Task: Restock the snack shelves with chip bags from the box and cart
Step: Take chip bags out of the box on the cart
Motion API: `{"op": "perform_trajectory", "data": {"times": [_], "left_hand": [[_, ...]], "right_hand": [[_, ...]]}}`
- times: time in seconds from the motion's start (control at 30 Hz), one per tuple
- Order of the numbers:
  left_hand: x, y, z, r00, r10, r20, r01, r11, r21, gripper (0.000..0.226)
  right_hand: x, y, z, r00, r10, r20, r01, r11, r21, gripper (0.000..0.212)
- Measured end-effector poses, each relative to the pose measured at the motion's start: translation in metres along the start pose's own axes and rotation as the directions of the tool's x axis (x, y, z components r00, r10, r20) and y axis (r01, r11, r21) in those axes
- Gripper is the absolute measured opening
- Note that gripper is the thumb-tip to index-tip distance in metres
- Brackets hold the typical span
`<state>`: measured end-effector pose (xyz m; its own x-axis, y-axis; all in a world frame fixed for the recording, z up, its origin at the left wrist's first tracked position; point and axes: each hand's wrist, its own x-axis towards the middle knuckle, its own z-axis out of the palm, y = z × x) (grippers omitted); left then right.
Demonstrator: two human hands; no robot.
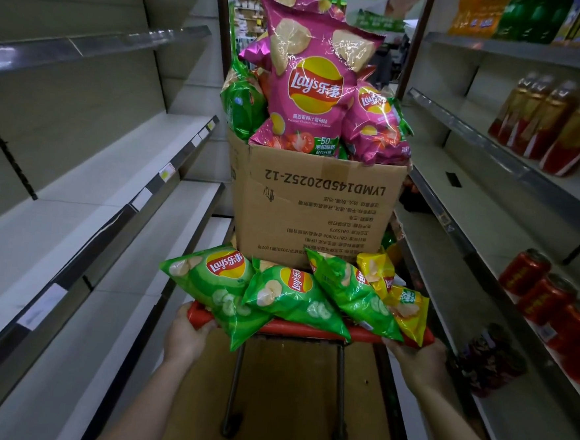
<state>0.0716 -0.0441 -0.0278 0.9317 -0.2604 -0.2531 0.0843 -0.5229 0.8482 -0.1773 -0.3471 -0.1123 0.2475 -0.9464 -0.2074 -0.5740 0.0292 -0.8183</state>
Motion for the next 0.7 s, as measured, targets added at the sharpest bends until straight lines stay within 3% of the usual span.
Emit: {"op": "perform_trajectory", "data": {"times": [0.07, 0.23, 0.3, 0.4, 0.7], "left_hand": [[0.013, 0.004, 0.003, 1.000, -0.007, 0.002, 0.007, 1.000, 0.001, 0.061], [0.044, 0.021, 0.011, 1.000, -0.026, -0.006, 0.026, 1.000, 0.002, 0.060], [0.057, 0.027, 0.016, 0.999, -0.038, -0.006, 0.038, 0.999, -0.005, 0.061], [0.075, 0.034, 0.024, 0.999, -0.048, -0.007, 0.048, 0.999, -0.009, 0.061], [0.133, 0.065, 0.047, 1.000, -0.008, 0.011, 0.007, 0.999, 0.036, 0.054]], "right_hand": [[0.009, -0.006, 0.007, 1.000, 0.000, -0.001, 0.000, 1.000, 0.013, 0.093], [0.055, 0.002, 0.033, 0.999, 0.034, -0.031, -0.030, 0.993, 0.113, 0.129], [0.055, -0.020, 0.036, 0.998, 0.054, -0.039, -0.050, 0.994, 0.096, 0.122], [0.063, -0.037, 0.040, 0.993, 0.072, -0.094, -0.071, 0.997, 0.021, 0.093], [0.112, -0.057, 0.050, 0.997, 0.031, -0.068, -0.033, 0.999, -0.030, 0.092]]}}
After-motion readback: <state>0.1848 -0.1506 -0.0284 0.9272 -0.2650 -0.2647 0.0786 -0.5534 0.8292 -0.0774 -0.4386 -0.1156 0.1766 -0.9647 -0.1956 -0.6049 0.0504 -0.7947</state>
